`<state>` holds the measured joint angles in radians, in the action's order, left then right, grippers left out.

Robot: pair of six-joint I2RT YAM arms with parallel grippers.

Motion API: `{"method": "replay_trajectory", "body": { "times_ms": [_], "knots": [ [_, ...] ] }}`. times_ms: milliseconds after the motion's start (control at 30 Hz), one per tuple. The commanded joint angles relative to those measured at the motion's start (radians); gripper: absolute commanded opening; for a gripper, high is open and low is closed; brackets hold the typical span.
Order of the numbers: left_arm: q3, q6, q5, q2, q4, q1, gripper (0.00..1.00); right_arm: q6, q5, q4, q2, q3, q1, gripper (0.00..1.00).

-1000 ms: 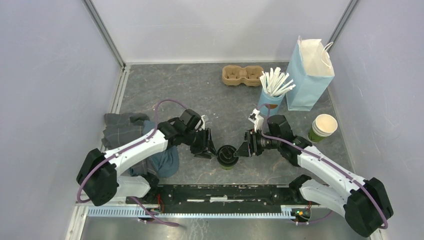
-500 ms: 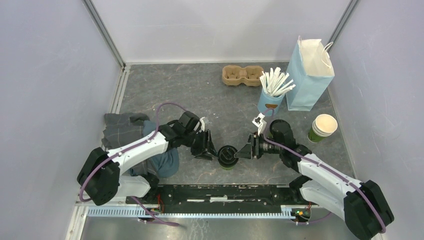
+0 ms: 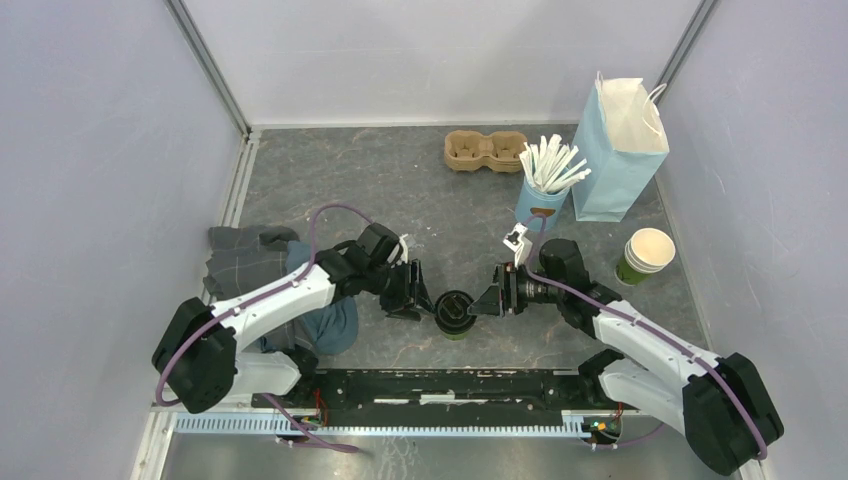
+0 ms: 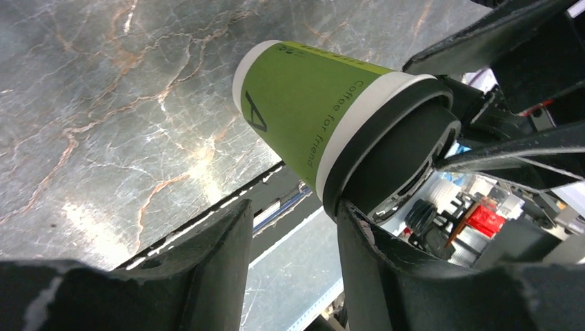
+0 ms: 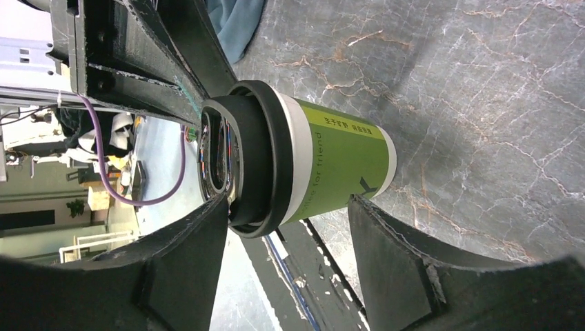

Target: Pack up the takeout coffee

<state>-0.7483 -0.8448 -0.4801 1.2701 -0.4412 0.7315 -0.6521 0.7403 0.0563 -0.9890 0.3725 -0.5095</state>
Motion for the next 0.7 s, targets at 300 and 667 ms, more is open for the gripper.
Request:
{"method": "replay_trajectory", "body": {
  "times_ms": [300, 667],
  "knots": [
    [-0.178, 0.070, 0.101, -0.043, -0.221, 0.008, 0.69, 0.060, 0.010, -0.114, -0.013, 0.117, 0.002, 0.77],
    [-0.101, 0.036, -0.075, -0.005, -0.027, 0.011, 0.82, 0.044, 0.074, 0.021, -0.133, 0.144, 0.000, 0.82]
  ]
}}
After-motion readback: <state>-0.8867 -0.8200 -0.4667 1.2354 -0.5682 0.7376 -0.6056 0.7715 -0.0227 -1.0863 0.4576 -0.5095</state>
